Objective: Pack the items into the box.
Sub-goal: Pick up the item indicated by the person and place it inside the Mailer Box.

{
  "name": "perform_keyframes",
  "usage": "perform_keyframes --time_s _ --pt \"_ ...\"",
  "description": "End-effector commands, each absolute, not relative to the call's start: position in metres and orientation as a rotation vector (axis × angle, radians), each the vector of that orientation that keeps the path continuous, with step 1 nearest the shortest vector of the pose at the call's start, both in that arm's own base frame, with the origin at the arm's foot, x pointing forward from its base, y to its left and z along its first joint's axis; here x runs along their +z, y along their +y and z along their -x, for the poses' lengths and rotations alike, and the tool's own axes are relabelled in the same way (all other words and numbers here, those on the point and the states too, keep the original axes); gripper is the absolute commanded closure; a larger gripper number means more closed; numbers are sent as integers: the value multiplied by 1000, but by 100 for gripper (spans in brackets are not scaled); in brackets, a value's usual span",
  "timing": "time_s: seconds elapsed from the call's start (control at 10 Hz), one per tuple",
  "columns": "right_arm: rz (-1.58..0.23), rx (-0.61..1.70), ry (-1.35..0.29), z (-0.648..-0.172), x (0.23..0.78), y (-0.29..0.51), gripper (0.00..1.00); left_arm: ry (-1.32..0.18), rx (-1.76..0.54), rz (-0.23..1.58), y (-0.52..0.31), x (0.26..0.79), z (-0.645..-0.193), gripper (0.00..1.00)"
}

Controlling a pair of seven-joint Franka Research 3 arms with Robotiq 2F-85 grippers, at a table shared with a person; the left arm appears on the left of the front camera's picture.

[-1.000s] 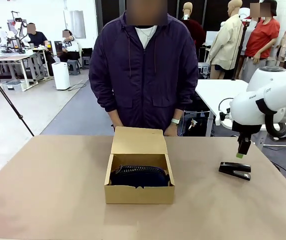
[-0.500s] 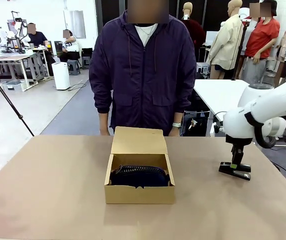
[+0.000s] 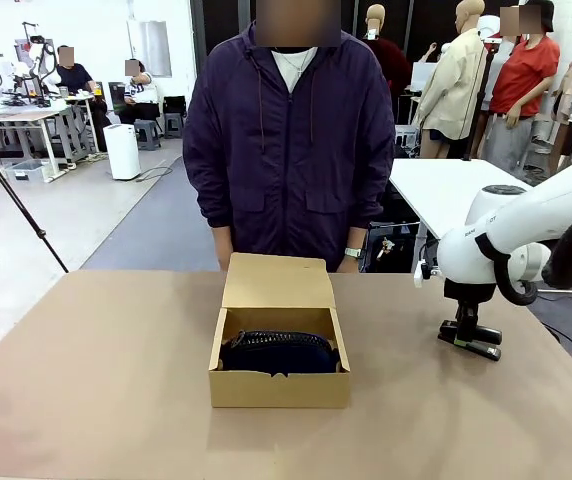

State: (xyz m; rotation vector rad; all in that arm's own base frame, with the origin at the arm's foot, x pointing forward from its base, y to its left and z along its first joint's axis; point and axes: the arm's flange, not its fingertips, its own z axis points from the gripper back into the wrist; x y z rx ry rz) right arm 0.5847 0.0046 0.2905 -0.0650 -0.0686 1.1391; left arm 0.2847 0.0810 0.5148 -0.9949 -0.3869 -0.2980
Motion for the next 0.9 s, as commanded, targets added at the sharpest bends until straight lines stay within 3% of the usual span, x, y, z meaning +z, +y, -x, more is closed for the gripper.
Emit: perform_keyframes --time_s 0.0,0.2,0.3,0.4,0.8 --pt "5 1137 -62 -590 292 1 0 -384 -307 1000 83 514 -283 0" --pt "5 1135 -35 -591 294 1 0 -384 -307 1000 83 514 -283 0" --pt "-4 1137 -29 -591 295 0 56 -384 -307 1000 83 514 -283 0" --pt "-12 1132 -35 -592 295 -1 100 -384 -307 1000 83 514 -283 0" --pt "-32 1116 -22 -592 297 -3 100 -384 -307 1000 83 514 -283 0"
